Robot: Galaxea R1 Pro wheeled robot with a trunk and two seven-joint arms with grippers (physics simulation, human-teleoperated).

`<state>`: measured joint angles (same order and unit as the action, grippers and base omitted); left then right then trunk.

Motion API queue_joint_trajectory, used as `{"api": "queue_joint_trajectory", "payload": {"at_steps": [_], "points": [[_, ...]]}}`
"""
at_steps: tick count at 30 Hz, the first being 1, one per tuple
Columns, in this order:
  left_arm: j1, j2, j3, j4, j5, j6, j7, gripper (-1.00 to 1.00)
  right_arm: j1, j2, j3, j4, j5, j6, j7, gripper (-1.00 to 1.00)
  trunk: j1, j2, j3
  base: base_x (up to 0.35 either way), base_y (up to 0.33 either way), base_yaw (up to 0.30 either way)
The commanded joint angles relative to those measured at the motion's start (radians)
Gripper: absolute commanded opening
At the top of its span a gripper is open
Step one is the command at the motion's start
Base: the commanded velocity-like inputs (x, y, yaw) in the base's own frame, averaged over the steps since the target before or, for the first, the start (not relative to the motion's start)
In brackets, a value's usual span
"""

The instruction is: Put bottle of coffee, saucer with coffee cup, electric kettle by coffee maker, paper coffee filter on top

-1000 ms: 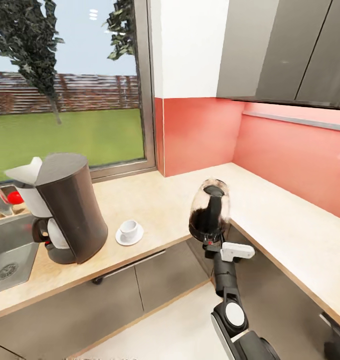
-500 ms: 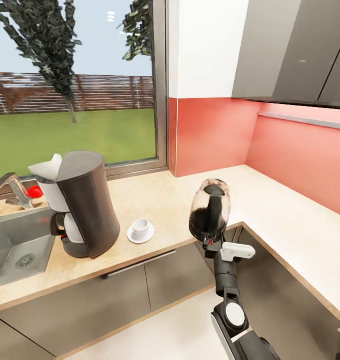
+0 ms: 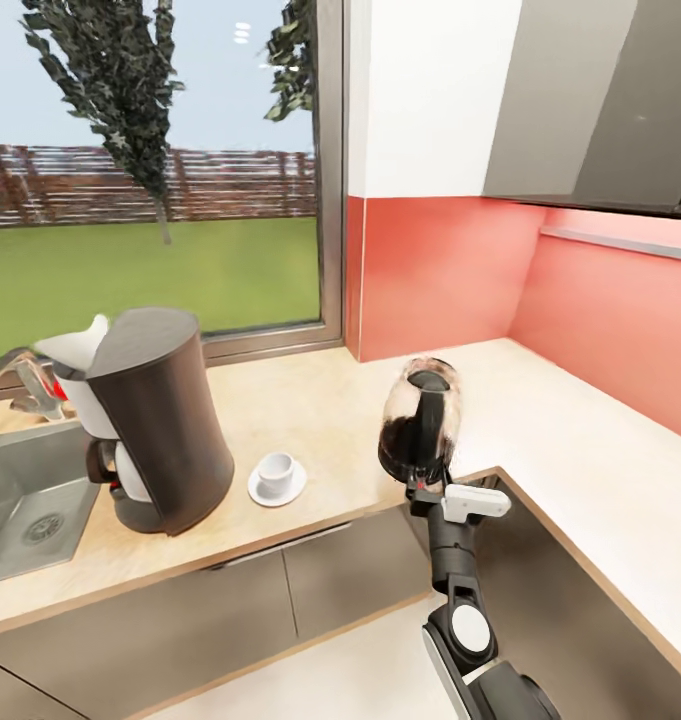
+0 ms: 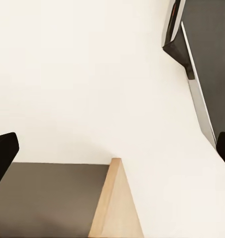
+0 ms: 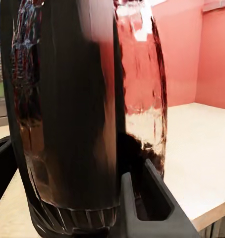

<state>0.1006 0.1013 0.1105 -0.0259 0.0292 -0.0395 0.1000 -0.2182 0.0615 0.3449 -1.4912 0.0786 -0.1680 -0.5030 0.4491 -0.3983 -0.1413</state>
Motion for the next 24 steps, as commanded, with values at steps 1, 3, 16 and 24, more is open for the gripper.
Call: {"api": "queue_joint_trajectory", "payload": {"at_steps": [1,3,16,24], "points": [[0.001,0.000,0.006,-0.002,0.003,-0.002,0.001,1.00,-0.001,0.000,0.002,0.000,0.013,0.002,-0.008,-1.00,0.001,-0.002,-0.002,0.239,-0.188,0.270],[0.001,0.000,0.006,-0.002,0.003,-0.002,0.001,1.00,-0.001,0.000,0.002,0.001,0.013,0.002,-0.008,-1.00,0.001,-0.002,-0.002,0.239,-0.188,0.272],[0.001,0.001,0.006,-0.002,0.003,-0.008,0.001,1.00,-0.001,0.000,0.002,0.002,0.013,0.002,-0.008,-1.00,0.001,-0.002,-0.002,0.240,-0.183,0.274],[0.001,0.003,0.006,-0.002,0.004,-0.008,0.001,1.00,-0.001,0.000,0.002,0.002,0.013,0.002,-0.008,-1.00,0.001,-0.002,-0.002,0.126,-0.080,0.274]]}}
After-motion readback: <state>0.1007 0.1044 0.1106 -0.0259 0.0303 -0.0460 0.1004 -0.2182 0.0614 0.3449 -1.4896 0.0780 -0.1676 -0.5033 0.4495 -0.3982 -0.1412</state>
